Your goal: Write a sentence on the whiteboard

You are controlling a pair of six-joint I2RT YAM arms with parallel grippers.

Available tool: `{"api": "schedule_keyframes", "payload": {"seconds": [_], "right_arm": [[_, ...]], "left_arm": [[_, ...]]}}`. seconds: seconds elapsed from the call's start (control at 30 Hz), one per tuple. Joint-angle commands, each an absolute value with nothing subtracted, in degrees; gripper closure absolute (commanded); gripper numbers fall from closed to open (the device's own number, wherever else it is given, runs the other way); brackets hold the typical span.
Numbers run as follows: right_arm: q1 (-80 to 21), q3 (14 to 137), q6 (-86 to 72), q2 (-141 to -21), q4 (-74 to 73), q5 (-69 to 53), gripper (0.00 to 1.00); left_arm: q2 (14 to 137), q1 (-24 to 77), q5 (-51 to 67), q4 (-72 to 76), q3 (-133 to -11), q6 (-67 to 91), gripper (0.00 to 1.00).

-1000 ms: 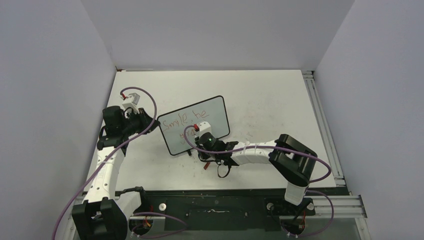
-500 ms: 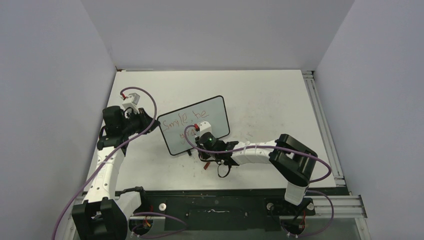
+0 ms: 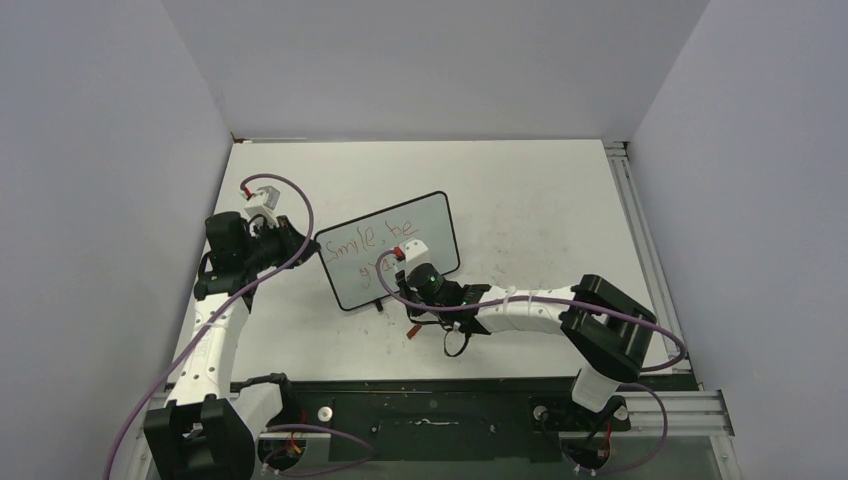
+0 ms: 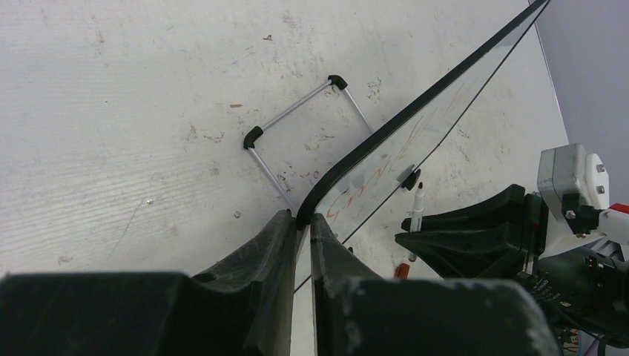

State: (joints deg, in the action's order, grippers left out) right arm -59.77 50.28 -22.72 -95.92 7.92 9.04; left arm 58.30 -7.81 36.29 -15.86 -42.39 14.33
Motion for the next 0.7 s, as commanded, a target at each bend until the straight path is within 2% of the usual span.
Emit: {"api": "schedule_keyframes", "payload": {"seconds": [0.0, 0.67], "right_arm": [[-60.0, 52.4, -20.9, -95.5, 9.7, 10.5, 0.95], [-58.4, 55.7, -21.8, -100.1, 7.8, 9.4, 0.95]], "left_arm": [[58.3, -6.8, 37.3, -17.0, -43.1, 14.1, 0.91], [58.6, -6.7, 37.4, -16.9, -43.2, 14.1, 0.91]]}}
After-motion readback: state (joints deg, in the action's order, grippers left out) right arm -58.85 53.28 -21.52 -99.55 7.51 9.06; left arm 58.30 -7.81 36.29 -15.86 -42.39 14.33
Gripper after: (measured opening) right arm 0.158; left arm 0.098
